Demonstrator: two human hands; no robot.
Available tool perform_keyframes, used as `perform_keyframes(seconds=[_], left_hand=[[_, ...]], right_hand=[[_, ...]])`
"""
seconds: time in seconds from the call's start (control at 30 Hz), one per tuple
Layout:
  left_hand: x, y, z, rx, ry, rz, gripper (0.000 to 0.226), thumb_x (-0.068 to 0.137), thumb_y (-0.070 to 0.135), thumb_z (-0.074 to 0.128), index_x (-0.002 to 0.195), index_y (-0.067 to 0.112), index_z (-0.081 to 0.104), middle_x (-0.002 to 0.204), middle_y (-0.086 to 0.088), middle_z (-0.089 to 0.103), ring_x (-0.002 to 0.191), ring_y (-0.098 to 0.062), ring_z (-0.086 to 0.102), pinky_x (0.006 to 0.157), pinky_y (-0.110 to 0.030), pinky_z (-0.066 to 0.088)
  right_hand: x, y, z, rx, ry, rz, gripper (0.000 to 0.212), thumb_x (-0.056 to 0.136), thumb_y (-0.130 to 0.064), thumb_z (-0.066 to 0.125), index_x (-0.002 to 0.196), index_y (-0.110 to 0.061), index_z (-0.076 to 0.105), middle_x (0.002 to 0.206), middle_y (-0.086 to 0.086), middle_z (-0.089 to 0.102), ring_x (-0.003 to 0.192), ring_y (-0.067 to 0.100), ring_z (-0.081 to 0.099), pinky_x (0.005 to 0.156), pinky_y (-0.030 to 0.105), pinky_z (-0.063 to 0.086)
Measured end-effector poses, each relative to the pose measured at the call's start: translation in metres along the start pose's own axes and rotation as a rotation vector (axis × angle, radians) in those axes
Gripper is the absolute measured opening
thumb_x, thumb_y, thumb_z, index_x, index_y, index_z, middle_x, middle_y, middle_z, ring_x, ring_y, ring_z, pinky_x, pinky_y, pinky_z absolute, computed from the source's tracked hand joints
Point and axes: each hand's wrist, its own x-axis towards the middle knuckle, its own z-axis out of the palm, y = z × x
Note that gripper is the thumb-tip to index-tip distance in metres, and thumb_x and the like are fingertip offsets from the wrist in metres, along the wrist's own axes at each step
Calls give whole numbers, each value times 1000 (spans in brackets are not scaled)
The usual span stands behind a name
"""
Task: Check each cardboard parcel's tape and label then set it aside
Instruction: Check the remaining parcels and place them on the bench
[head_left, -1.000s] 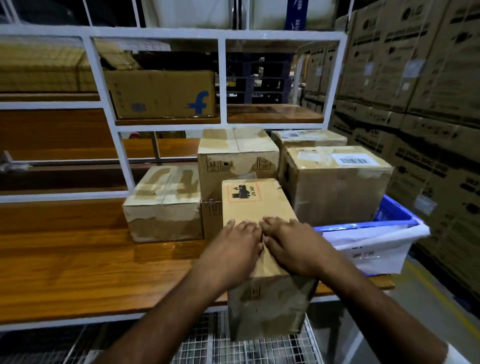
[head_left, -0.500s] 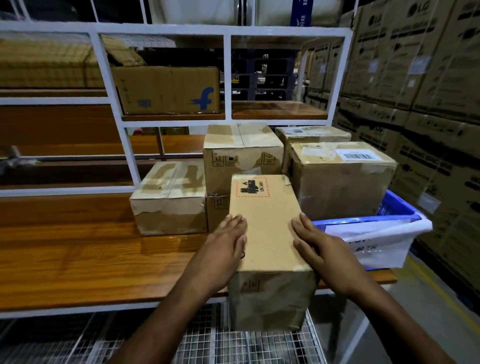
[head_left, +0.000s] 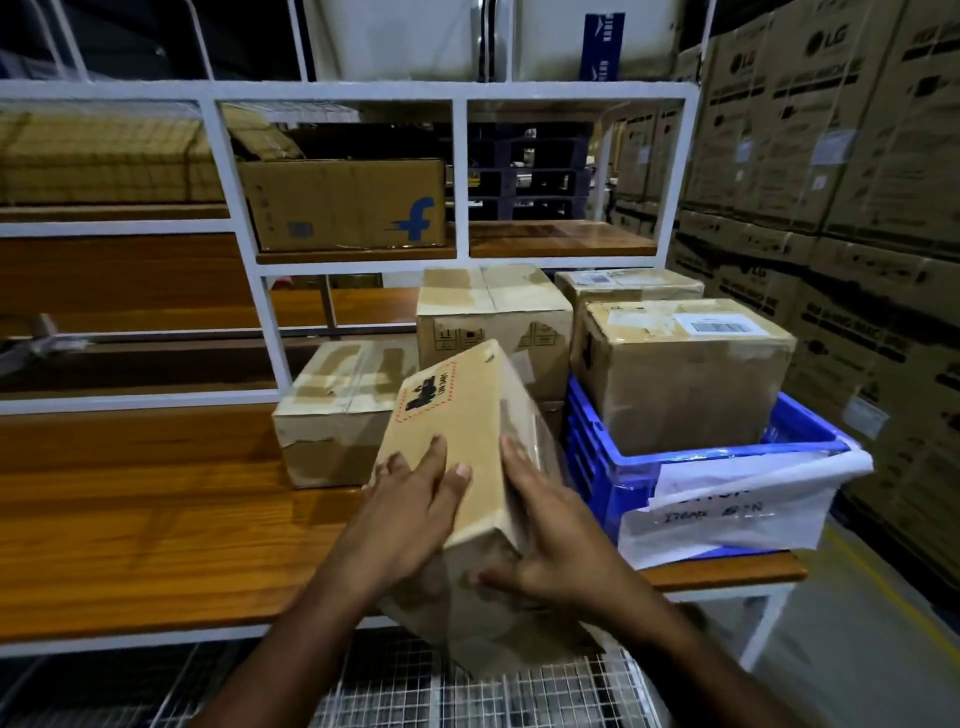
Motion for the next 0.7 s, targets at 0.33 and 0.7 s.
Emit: perform_keyframes(seconds=[0.33,0.7], left_hand=[[22,-60,-12,-852,0,-135,60,90,67,47,123,21,67,123,1,69,116,-20,63,105,-43,44],[21,-90,24,-575,191,-36,46,102,8,45,147,16,42,140,8,50,125,-5,45,97,-21,38]], right_hand=[[28,-52,60,-303,77,-181,78,73,-17,78,144,-8,47,143,14,54,132,27,52,101,39,50],[26,-27,95,-365,-191,-209,70,90,-34,66,150,-15,37,155,6,39,145,19,32,119,34,20]])
